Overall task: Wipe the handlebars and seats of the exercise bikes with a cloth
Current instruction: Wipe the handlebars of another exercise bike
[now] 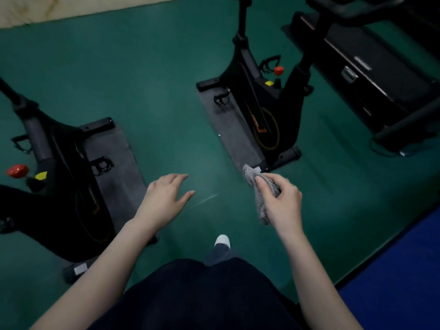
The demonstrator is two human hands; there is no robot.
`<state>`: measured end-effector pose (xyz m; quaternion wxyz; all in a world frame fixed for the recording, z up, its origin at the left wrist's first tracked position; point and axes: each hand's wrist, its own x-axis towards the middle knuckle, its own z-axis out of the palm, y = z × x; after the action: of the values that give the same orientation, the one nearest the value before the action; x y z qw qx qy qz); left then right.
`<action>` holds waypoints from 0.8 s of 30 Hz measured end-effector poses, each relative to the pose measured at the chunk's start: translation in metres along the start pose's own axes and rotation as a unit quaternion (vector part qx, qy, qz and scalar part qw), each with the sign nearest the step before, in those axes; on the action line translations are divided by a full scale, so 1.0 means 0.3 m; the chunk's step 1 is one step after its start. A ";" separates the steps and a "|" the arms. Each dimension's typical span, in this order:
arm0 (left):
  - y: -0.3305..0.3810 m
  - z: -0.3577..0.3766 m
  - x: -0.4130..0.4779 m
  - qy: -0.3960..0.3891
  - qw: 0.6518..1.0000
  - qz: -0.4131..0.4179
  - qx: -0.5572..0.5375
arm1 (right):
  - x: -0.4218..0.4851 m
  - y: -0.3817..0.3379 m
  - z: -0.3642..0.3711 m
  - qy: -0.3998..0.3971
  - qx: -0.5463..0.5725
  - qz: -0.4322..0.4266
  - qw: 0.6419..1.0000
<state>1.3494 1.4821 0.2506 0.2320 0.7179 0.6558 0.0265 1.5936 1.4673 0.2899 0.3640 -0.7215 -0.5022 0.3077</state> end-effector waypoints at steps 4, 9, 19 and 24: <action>0.095 0.001 0.052 0.037 0.998 -0.045 -0.023 | 0.170 0.024 -0.060 -0.032 0.003 -0.009 0.999; 0.103 -0.004 0.065 0.051 0.991 -0.117 -0.032 | 0.294 -0.008 -0.024 -0.081 0.004 -0.051 0.995; -0.042 -0.083 0.170 0.107 0.969 -0.217 -0.054 | 0.470 -0.146 0.206 -0.195 -0.002 -0.117 0.974; -0.165 -0.133 0.307 0.117 0.960 -0.236 -0.095 | 0.600 -0.257 0.346 -0.207 -0.022 -0.142 0.968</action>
<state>1.3025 1.5835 0.2433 0.2206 0.5089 0.8238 0.1173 1.5262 1.6784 0.2835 0.2761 -0.5713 -0.6708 0.3839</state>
